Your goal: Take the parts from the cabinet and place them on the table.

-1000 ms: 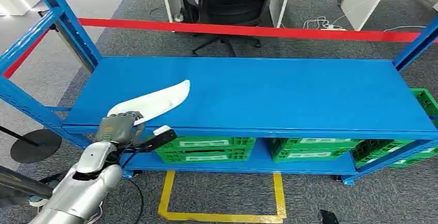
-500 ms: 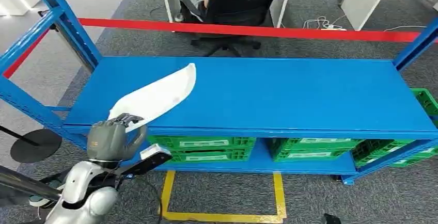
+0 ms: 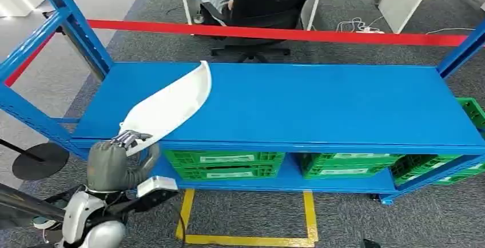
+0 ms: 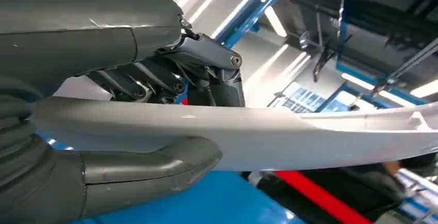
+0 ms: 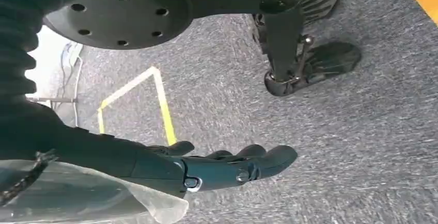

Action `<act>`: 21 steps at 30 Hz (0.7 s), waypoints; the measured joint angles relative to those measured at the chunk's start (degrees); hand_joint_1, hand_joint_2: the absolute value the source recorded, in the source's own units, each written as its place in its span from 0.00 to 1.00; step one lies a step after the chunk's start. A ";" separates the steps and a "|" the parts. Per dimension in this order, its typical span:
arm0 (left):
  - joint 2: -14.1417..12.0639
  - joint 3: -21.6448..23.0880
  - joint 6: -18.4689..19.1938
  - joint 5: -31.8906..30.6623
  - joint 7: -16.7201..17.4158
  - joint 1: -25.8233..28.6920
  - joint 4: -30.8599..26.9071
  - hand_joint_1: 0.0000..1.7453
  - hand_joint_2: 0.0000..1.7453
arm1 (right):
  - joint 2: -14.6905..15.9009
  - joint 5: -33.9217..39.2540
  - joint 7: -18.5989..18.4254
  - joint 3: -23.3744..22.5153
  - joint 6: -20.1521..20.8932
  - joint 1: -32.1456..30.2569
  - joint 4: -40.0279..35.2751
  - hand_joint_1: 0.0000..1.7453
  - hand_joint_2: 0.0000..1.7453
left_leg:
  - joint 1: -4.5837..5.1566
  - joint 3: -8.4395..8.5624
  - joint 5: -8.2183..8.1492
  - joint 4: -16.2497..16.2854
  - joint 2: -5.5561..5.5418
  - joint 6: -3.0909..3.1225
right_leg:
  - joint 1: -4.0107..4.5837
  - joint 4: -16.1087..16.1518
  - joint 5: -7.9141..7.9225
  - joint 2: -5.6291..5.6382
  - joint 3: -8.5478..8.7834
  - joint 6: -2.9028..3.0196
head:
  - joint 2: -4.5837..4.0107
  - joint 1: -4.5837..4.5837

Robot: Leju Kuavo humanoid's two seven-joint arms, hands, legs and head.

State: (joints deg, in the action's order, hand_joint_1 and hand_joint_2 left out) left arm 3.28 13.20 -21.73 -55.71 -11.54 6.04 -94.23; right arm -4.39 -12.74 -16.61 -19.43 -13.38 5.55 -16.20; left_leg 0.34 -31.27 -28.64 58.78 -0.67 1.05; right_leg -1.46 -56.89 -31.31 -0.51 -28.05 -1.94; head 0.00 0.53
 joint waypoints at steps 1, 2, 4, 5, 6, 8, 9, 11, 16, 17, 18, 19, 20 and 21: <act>0.15 0.37 -1.02 0.32 -0.54 1.02 -1.12 1.00 1.00 | -0.04 0.02 0.00 -0.26 0.00 -0.05 0.00 0.00 1.00 | 0.09 0.00 -0.11 0.06 0.01 0.17 | -0.10 0.01 -0.02 0.03 0.03 -0.14 | 0.00 -0.02; 0.28 0.76 -2.09 0.68 -1.11 1.94 -2.09 1.00 1.00 | -0.15 0.02 0.00 -0.54 0.00 -0.14 0.00 0.00 1.00 | 0.21 -0.02 -0.18 0.11 0.00 0.32 | -0.20 0.07 -0.01 0.02 0.05 -0.38 | 0.00 0.00; 0.63 1.53 -4.53 1.31 -2.27 3.78 -3.90 1.00 1.00 | -0.15 0.04 0.00 -1.16 0.63 -0.32 0.00 0.00 1.00 | 0.33 0.02 0.36 -0.25 0.00 0.92 | -0.26 0.36 0.42 0.02 0.26 -1.04 | 0.00 0.02; 0.94 1.84 -5.66 1.79 -2.78 4.52 -4.65 1.00 1.00 | -0.13 0.22 0.00 -1.40 1.42 -0.41 0.00 0.00 1.00 | -0.33 0.40 0.99 -1.31 0.14 1.64 | -0.35 0.19 -0.39 0.05 0.02 -1.10 | 0.00 -0.02; 1.31 2.12 -7.15 2.36 -3.26 5.27 -5.13 1.00 1.00 | -0.11 0.44 0.00 -1.77 2.63 -0.62 0.00 0.00 1.00 | -0.25 0.50 1.20 -1.66 0.32 1.86 | -0.19 -1.19 -1.81 0.16 -0.73 -1.04 | 0.00 -0.09; 1.84 2.49 -9.84 2.99 -3.98 6.80 -5.90 1.00 1.00 | -0.09 1.27 0.00 -2.67 6.02 -1.07 0.02 0.00 1.00 | -0.23 0.19 1.29 -1.64 0.33 2.01 | -0.13 -9.46 -6.27 0.35 -4.41 -1.04 | 0.00 -0.44; 1.97 2.56 -10.66 3.10 -4.43 7.59 -5.98 1.00 1.00 | 0.15 1.44 0.00 -3.17 7.92 -1.53 0.02 0.00 1.00 | -0.16 0.09 1.32 -1.64 0.35 2.06 | -0.12 -14.13 -7.97 0.40 -6.54 -1.14 | 0.00 -0.35; 2.16 2.71 -12.00 3.72 -5.18 8.93 -6.29 1.00 1.00 | 0.15 1.35 -0.18 -3.94 10.39 -2.47 0.13 0.00 1.00 | -0.14 -0.01 1.37 -1.54 0.32 2.01 | -0.21 -16.91 -7.30 0.38 -7.97 -1.35 | 0.00 -0.35; 2.19 3.01 -13.11 4.35 -5.94 9.73 -6.79 1.00 1.00 | 0.52 0.87 -1.42 -5.11 11.95 -2.79 0.13 0.00 1.00 | -0.24 -0.95 1.15 0.02 0.14 0.44 | -0.10 -1.63 0.22 0.72 -0.05 -1.12 | 0.00 -0.57; 2.16 3.10 -13.31 4.52 -6.12 9.79 -6.81 1.00 1.00 | 0.52 0.79 -1.42 -5.18 12.11 -2.81 0.15 0.00 1.00 | -0.13 -1.01 1.45 0.28 0.14 0.02 | -0.19 -1.53 0.09 0.72 -0.58 -0.91 | 0.00 -0.48; 2.12 3.19 -13.68 4.79 -6.32 9.86 -6.81 1.00 1.00 | 0.55 0.66 -1.42 -5.27 12.35 -2.84 0.15 0.00 1.00 | -0.14 -1.32 1.74 0.32 0.11 -0.32 | -0.14 -1.60 -0.06 0.79 -0.79 -0.50 | 0.00 -0.48; 2.10 3.28 -13.90 4.98 -6.45 9.89 -6.81 1.00 1.00 | 0.55 0.55 -1.42 -5.38 12.46 -2.86 0.15 0.00 1.00 | -0.25 -1.41 1.95 0.30 0.10 -0.61 | -0.02 -1.75 0.09 0.79 -1.01 -0.24 | 0.00 -0.46; 2.03 3.34 -14.07 5.33 -6.64 9.98 -6.81 1.00 1.00 | 0.55 0.46 -1.51 -5.55 12.70 -3.06 0.18 0.00 1.00 | -0.32 -1.67 1.81 0.46 -0.07 -0.87 | -0.37 -1.55 0.55 0.48 -2.01 0.50 | 0.00 -0.63; 2.03 3.39 -14.34 5.42 -6.82 10.04 -6.81 1.00 1.00 | 0.59 0.37 -1.51 -5.60 12.74 -3.03 0.17 0.00 1.00 | -0.40 -2.17 -0.07 1.50 0.08 -1.25 | -0.33 -1.56 0.91 0.36 -1.80 1.08 | 0.00 -0.35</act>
State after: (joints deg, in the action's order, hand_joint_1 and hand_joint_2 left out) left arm 5.31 16.59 -36.07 -50.29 -18.36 16.08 -101.04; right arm -3.80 -12.37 -18.12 -25.03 -0.63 2.52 -16.02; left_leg -0.06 -33.45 -28.71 60.28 -0.59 -0.21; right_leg -1.79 -58.44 -30.41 -0.14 -29.84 -0.86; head 0.00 0.18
